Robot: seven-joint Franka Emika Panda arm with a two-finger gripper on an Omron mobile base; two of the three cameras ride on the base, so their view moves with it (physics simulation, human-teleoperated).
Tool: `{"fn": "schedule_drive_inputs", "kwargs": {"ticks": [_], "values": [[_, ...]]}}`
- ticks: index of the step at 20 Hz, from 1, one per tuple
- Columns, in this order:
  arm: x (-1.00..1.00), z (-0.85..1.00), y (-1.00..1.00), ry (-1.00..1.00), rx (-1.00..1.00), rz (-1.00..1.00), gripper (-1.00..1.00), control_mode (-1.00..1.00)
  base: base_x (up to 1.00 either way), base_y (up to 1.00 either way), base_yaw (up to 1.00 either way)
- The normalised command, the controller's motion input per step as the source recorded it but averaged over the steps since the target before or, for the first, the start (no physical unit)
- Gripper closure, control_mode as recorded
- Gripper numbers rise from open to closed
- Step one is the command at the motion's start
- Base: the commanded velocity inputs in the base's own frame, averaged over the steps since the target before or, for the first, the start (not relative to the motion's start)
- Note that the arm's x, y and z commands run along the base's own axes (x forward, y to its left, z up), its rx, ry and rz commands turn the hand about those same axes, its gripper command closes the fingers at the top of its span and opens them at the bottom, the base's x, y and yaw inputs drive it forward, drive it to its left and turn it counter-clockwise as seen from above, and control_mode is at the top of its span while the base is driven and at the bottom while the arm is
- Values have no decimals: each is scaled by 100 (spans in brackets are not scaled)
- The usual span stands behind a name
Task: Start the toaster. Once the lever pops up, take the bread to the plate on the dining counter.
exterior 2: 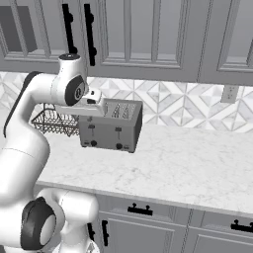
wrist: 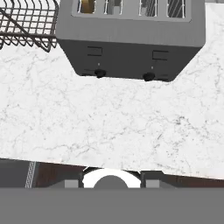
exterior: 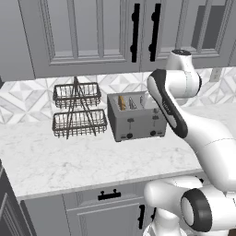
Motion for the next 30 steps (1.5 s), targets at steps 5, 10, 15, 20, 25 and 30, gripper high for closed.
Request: {"fn": "schedule_drive_inputs", "kwargs": {"ticks": [5,10,15,20,25,30], "values": [[1,-2,22,-1,0,1,-100,-100,0,0,0],[0,-17,63,-3,0,0,-100,-100,0,0,0],[15,-1,23,-10,0,0,100,-100,0,0,0],[26,-22,6,-2,0,0,100,-100,0,0,0],[37,-42,0,0,0,-1,100,-100,0,0,0],[44,-60,0,-6,-2,-3,100,-100,0,0,0]]}}
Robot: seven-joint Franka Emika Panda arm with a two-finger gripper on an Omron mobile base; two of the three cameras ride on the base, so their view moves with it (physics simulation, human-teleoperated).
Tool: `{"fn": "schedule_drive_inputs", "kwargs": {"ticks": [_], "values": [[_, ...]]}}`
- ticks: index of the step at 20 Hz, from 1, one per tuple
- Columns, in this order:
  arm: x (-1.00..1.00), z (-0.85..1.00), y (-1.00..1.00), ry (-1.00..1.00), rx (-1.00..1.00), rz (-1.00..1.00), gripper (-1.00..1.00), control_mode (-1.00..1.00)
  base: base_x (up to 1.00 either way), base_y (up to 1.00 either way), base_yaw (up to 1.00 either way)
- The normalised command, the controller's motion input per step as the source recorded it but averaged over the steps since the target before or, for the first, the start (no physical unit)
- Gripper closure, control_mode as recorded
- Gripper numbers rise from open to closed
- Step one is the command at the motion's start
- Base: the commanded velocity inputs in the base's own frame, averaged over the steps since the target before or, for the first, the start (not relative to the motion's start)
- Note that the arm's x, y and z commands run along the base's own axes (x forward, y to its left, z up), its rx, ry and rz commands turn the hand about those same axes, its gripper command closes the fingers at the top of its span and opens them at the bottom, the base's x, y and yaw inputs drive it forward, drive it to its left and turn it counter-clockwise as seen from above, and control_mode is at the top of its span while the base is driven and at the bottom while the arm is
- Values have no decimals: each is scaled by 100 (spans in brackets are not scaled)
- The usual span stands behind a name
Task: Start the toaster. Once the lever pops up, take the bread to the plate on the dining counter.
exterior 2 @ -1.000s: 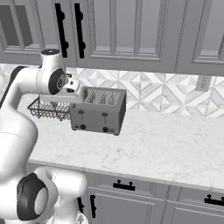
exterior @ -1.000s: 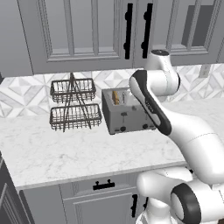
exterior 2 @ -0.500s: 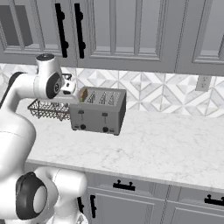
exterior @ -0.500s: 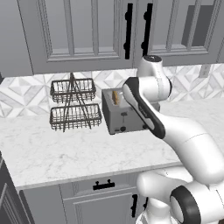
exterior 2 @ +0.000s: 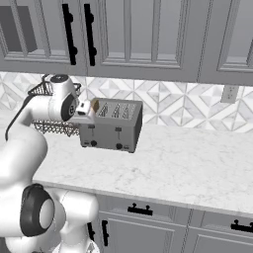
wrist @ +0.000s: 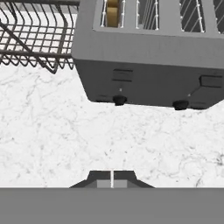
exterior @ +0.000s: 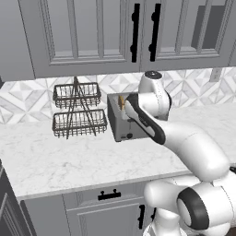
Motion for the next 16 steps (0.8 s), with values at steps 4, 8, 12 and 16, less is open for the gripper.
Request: {"fn": "schedule_drive_inputs", "kwargs": {"ticks": [4,8,12,16], "values": [[37,-31,0,-11,0,-5,100,-100,0,0,0],[28,-1,0,-14,0,-3,100,-100,0,0,0],[28,0,-1,-5,0,-1,100,-100,0,0,0],[46,-5,-5,0,0,-1,100,-100,0,0,0]]}}
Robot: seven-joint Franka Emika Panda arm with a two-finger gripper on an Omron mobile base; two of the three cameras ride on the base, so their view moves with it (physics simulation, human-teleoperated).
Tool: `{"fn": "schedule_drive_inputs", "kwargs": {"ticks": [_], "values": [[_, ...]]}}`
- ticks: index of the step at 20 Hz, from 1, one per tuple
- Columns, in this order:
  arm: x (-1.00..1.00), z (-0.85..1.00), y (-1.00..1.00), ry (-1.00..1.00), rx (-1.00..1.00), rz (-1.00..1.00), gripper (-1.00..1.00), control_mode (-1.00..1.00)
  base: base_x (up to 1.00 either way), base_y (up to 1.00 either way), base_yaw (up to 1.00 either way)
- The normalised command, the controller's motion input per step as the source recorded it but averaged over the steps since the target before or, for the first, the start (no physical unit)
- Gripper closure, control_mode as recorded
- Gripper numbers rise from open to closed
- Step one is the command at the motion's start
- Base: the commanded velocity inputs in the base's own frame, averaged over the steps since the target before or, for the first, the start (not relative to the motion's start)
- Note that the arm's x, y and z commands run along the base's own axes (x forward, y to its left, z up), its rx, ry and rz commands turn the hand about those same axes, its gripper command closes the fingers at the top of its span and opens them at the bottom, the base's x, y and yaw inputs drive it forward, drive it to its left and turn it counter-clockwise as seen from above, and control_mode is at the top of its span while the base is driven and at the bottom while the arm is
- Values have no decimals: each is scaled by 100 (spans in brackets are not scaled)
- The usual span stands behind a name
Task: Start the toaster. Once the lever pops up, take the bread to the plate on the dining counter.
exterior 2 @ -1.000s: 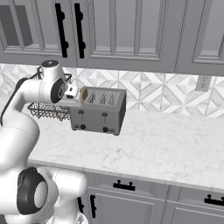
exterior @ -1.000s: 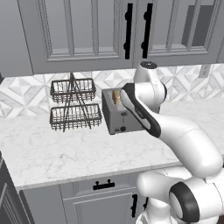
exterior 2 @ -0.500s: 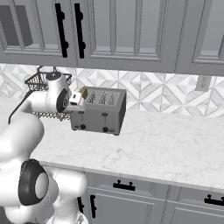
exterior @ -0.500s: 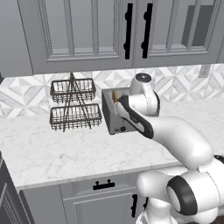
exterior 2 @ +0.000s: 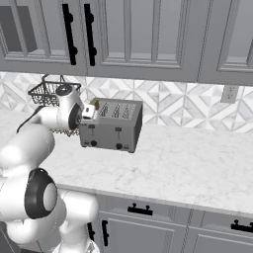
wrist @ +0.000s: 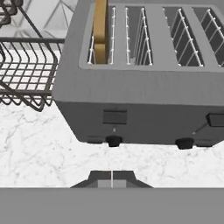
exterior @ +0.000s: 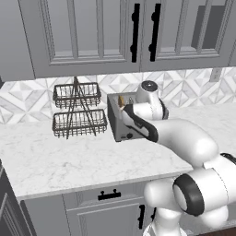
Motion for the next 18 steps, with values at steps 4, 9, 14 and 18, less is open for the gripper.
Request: {"fn": "schedule_drive_inputs", "kwargs": {"ticks": [4,9,14,18], "values": [[47,-11,-5,0,0,-1,100,-100,0,0,0],[27,-26,0,0,0,0,100,-100,0,0,0],[26,-32,0,0,0,-1,100,-100,0,0,0],[37,-14,-2,0,0,-4,100,-100,0,0,0]]}}
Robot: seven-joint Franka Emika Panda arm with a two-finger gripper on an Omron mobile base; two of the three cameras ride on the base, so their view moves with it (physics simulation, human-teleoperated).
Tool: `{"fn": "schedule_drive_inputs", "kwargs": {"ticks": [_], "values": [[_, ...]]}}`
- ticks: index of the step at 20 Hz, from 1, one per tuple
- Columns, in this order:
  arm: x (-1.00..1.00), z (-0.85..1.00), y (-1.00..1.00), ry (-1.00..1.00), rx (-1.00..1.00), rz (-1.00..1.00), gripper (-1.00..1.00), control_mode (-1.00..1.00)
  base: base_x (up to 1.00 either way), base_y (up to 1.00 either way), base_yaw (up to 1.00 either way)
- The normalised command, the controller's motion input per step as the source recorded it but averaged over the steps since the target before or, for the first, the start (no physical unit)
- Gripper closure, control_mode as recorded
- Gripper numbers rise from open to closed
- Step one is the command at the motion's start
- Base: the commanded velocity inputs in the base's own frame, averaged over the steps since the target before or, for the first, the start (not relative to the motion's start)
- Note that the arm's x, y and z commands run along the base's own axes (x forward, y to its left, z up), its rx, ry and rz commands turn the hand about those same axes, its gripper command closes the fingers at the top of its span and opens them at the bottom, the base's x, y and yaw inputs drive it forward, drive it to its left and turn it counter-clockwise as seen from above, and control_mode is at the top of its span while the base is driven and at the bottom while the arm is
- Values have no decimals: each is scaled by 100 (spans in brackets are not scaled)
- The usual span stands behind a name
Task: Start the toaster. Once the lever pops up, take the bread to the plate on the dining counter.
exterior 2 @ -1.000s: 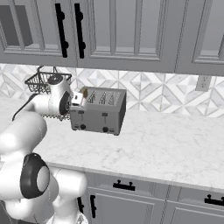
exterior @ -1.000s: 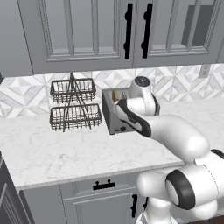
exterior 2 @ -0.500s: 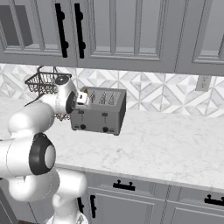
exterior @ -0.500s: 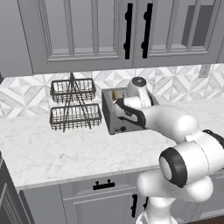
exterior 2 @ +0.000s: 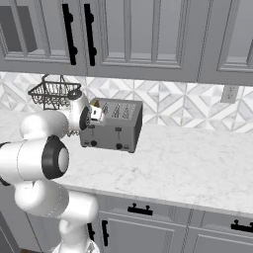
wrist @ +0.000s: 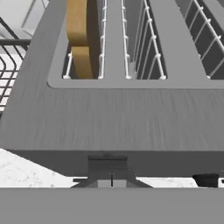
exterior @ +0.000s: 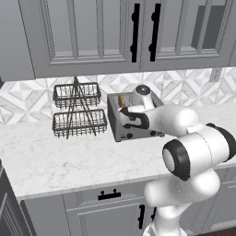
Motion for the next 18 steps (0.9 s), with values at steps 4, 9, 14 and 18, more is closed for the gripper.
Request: {"fn": "schedule_drive_inputs", "kwargs": {"ticks": [4,9,14,18], "values": [[23,-11,0,-1,0,-1,100,-100,0,0,0],[12,-10,0,-2,0,0,100,-100,0,0,0],[3,-28,0,0,0,0,100,-100,0,0,0],[0,-43,0,3,0,0,100,-100,0,0,0]]}}
